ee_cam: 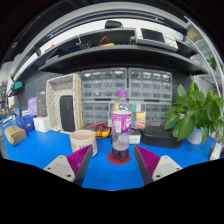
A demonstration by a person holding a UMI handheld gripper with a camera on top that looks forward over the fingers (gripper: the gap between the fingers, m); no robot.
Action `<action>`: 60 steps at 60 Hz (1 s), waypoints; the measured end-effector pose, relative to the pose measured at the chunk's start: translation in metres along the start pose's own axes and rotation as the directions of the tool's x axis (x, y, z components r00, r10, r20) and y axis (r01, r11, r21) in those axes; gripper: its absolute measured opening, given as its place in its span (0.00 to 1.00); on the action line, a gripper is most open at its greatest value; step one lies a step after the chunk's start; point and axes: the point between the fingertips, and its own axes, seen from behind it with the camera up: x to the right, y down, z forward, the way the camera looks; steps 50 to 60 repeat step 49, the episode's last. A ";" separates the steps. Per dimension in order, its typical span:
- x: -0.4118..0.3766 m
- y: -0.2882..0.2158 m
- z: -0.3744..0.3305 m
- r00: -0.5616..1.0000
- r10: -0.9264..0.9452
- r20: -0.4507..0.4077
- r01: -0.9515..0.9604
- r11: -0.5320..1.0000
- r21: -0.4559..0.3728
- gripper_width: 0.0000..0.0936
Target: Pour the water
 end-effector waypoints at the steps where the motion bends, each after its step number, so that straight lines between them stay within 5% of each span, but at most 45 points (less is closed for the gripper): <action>1: -0.002 0.002 -0.005 1.000 0.008 -0.002 -0.008 1.000 -0.004 0.91; 60: -0.036 -0.030 -0.087 0.998 0.066 -0.020 -0.066 0.997 0.037 0.91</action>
